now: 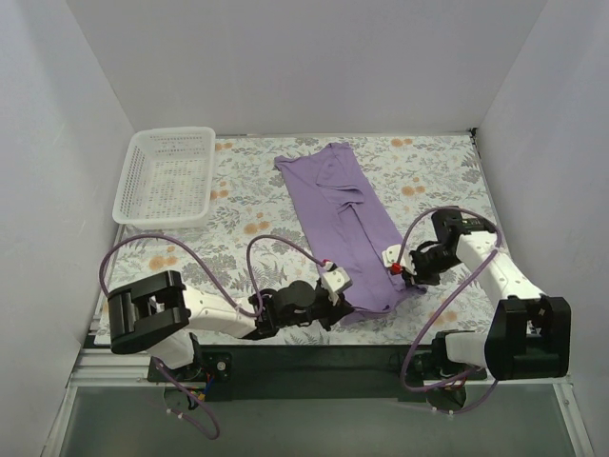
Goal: Fold and stack the t-shirts
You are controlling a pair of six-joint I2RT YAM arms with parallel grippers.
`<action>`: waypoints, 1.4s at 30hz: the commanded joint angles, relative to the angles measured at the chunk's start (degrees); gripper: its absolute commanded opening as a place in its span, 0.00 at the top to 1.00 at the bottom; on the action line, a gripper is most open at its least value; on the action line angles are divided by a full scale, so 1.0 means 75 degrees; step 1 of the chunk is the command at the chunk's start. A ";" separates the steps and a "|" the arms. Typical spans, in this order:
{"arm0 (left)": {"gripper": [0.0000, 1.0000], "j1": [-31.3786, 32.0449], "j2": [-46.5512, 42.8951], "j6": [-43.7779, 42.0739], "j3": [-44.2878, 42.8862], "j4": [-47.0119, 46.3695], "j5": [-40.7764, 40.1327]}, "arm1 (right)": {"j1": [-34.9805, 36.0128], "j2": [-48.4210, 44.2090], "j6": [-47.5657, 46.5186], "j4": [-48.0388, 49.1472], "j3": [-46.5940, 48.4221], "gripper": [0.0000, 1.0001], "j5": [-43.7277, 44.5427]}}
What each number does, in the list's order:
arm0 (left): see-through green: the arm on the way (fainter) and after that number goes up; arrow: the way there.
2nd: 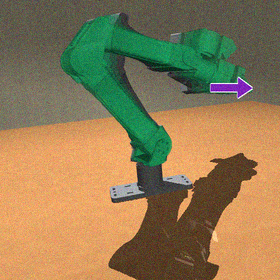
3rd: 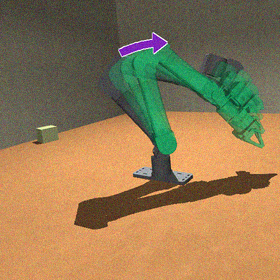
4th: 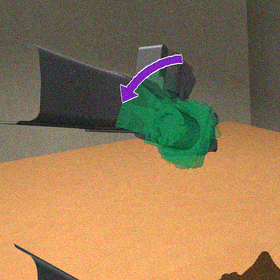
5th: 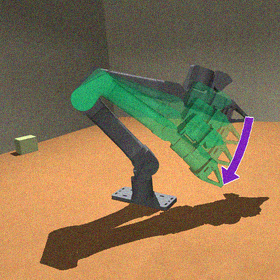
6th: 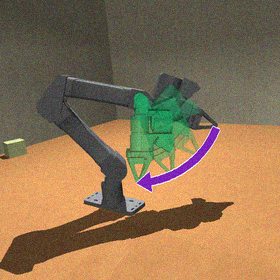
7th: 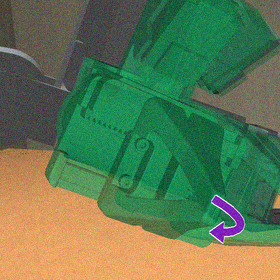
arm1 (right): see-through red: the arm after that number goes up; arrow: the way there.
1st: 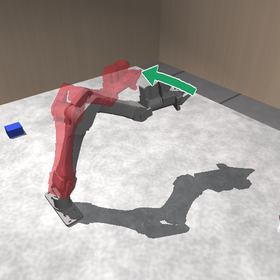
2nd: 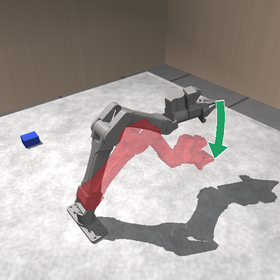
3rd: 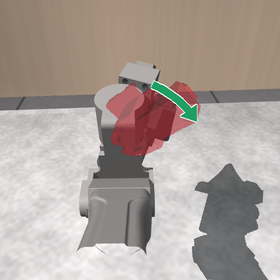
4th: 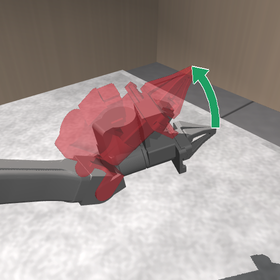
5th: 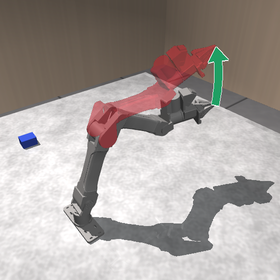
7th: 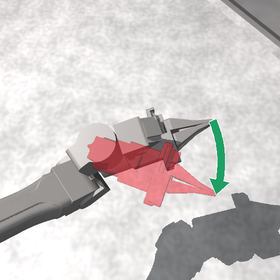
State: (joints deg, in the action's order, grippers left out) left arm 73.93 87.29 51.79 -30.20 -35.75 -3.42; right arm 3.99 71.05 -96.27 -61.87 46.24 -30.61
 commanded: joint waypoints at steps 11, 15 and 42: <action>1.00 -0.1629 -0.0681 0.0173 0.0276 0.0008 0.1299 | 0.0827 0.1577 0.2603 0.1381 0.1732 0.99 -0.0290; 1.00 -0.2227 -0.0599 0.0196 0.0241 -0.0120 0.1662 | 0.0956 0.2186 0.3014 0.1697 0.2236 0.99 -0.0185; 1.00 -0.5463 0.2096 -0.0179 -0.2677 0.0934 0.3292 | 0.1050 0.6041 0.5663 0.2870 0.6502 0.99 0.0683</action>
State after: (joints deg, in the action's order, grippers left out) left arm 33.85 103.15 51.66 -48.05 -30.74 20.36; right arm 11.40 114.59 -56.99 -42.50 90.54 -25.63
